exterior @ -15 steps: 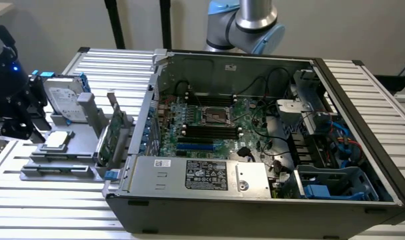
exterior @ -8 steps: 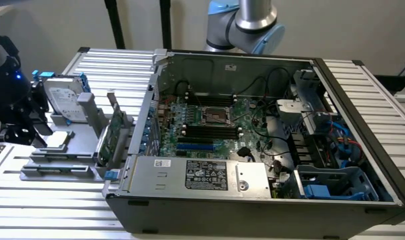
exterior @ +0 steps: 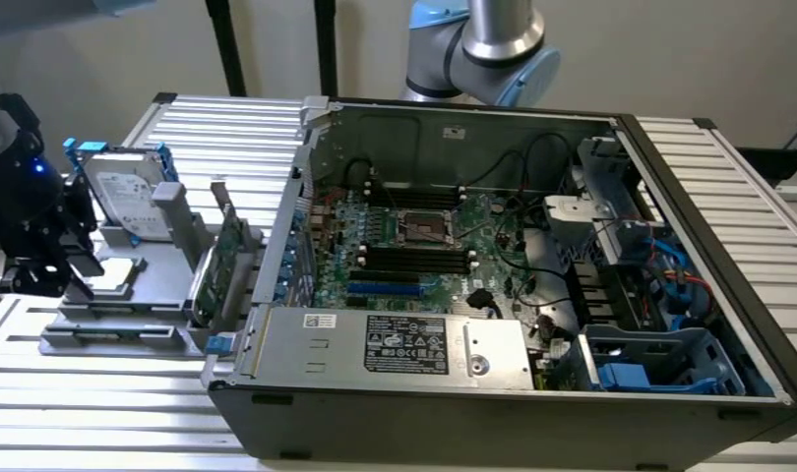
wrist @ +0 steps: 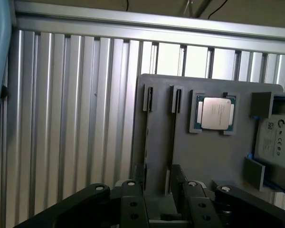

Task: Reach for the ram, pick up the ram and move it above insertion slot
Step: 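Pick up the ram and move it above insertion slot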

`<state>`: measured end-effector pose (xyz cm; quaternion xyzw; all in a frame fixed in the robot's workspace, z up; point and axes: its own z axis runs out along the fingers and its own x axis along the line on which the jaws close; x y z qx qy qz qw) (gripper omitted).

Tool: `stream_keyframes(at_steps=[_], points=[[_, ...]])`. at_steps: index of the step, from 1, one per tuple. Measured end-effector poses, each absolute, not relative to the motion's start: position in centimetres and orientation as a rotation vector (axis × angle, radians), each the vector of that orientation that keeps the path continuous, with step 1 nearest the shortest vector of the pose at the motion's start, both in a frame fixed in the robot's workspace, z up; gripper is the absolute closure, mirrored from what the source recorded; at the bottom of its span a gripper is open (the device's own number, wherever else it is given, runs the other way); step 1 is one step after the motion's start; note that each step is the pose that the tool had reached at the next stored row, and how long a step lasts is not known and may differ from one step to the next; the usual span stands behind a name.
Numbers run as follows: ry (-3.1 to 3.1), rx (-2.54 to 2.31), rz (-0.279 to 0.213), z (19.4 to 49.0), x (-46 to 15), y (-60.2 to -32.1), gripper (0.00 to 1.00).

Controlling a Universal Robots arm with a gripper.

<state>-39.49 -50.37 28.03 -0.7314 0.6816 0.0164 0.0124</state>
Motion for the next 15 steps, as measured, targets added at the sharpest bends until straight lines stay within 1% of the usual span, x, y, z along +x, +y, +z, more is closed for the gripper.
stream_keyframes(at_steps=[15], points=[[2.125, -2.280, 0.053, 25.3, -39.6, -51.4, 0.64]])
